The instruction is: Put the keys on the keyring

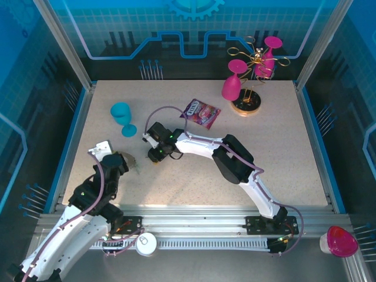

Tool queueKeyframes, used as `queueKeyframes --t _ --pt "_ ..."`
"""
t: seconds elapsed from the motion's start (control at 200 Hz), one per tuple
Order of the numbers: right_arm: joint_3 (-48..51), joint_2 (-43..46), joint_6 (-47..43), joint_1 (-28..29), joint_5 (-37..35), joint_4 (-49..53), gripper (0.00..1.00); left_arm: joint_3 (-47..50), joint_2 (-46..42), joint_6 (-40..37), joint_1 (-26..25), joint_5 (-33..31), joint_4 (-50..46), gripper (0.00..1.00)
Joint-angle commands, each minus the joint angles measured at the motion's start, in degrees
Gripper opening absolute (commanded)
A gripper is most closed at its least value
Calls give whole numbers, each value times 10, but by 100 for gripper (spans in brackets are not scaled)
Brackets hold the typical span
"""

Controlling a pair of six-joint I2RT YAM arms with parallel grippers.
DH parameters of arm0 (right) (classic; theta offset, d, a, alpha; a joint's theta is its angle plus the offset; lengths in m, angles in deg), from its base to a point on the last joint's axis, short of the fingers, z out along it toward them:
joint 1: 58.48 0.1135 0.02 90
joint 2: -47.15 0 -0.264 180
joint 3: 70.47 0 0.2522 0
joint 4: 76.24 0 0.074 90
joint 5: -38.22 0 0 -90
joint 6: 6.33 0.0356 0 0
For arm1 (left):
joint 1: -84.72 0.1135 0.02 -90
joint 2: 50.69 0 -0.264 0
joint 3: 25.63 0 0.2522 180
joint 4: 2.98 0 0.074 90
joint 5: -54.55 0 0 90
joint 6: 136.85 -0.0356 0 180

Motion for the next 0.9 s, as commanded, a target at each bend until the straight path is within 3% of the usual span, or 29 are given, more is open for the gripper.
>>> queueKeyframes --t 0.0,0.41,0.695,0.89 --pt "-17 -15 -7 0 -4 19 33 5 -7 -13 4 3 26 0" --pt "-38 -37 -7 0 1 25 35 5 -7 -14 5 4 28 0" --pt "-34 -32 -8 2 13 23 14 5 -7 -16 4 3 28 0" --pt "4 17 -14 1 28 -1 0 0 -7 -19 4 4 23 0"
